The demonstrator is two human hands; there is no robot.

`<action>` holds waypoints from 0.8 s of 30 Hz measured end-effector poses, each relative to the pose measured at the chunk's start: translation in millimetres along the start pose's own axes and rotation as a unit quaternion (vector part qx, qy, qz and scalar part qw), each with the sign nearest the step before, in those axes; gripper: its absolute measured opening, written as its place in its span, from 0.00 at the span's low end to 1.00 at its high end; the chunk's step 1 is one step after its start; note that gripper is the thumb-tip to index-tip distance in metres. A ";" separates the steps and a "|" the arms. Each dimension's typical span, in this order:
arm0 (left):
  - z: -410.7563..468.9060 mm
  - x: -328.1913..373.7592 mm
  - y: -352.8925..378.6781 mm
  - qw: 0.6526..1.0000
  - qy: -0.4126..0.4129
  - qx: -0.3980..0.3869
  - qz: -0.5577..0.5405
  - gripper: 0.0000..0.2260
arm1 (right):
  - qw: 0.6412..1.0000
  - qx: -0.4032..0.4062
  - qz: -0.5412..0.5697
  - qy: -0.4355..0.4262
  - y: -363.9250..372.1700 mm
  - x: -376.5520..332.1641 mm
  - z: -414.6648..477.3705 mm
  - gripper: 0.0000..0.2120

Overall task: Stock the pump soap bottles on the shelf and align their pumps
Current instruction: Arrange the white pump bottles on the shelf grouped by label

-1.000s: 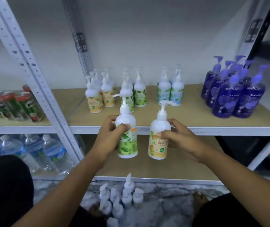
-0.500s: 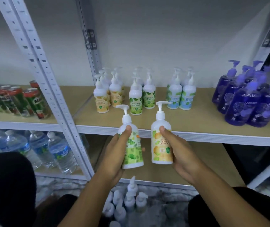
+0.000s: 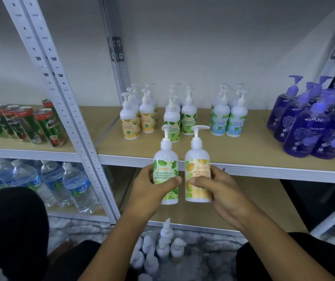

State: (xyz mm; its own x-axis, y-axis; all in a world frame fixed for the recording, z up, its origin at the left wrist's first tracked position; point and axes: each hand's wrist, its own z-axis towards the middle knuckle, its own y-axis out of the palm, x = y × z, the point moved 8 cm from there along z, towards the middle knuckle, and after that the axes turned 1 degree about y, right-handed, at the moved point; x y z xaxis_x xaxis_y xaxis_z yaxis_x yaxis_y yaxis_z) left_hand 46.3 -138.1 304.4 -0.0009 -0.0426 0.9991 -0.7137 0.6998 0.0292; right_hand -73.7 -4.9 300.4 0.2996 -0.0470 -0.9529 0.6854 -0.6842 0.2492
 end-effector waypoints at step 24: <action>100.5 36.0 -123.6 0.992 0.023 0.125 -0.014 0.10 | 0.976 0.033 -0.174 -0.128 84.5 -37.7 113.6 0.24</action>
State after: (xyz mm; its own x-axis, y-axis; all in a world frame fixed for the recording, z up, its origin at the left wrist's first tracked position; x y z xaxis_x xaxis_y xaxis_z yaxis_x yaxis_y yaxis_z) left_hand 64.1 -297.8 333.7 0.0493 -0.0219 0.9985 -0.8640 0.5007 0.0537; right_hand -102.5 -143.6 337.8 -0.1255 0.0228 -0.9918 0.6693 -0.7360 -0.1016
